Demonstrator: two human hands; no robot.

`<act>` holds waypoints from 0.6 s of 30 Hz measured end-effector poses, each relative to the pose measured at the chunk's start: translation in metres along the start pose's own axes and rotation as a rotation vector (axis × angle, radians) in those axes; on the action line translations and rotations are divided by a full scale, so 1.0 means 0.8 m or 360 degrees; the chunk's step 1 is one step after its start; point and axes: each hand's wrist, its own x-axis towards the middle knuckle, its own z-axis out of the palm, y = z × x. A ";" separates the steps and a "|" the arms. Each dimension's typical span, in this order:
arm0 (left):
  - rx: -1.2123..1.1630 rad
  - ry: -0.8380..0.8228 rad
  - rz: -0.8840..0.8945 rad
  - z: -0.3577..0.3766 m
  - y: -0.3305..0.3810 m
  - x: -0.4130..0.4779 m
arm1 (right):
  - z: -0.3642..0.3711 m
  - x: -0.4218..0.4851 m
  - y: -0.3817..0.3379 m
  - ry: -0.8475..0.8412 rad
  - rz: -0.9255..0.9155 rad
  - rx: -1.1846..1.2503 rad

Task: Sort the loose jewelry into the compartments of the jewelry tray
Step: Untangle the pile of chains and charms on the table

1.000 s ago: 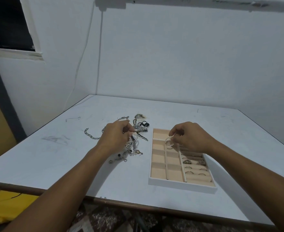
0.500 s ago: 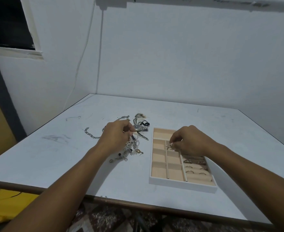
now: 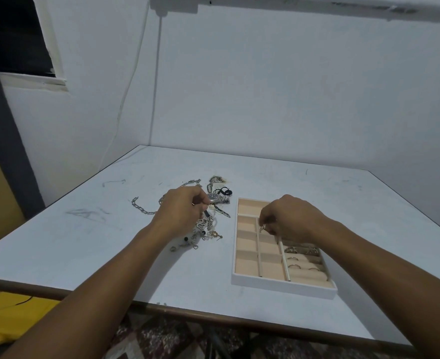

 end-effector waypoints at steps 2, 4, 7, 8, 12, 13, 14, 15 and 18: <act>-0.0002 0.0000 0.0014 0.000 0.000 0.000 | 0.001 0.000 0.000 0.0011 0.0008 0.0011; -0.0015 0.0001 0.0023 -0.001 0.001 0.000 | 0.001 0.001 -0.001 0.0010 0.0014 0.0010; -0.0018 -0.0002 0.0012 -0.002 0.000 0.000 | 0.000 0.002 -0.002 -0.0004 0.0016 -0.0005; -0.0019 -0.0006 0.0007 -0.003 0.000 -0.001 | 0.001 0.002 -0.003 -0.0014 0.0017 -0.0019; -0.0034 -0.0016 -0.0024 -0.005 -0.003 -0.001 | -0.011 0.003 -0.005 -0.0030 0.0019 -0.0031; -0.0030 -0.0014 -0.0024 -0.006 -0.004 -0.001 | -0.018 0.006 -0.007 0.0001 0.0013 0.0005; -0.0032 -0.0012 -0.0023 -0.007 -0.004 0.000 | -0.024 0.010 -0.010 0.0052 0.0002 0.0095; -0.0045 -0.0012 -0.0024 -0.008 -0.004 0.000 | -0.029 0.016 -0.016 0.0104 -0.0016 0.0234; -0.0111 0.0012 -0.0035 -0.009 -0.003 0.001 | -0.030 0.033 -0.048 0.0126 -0.0098 0.0644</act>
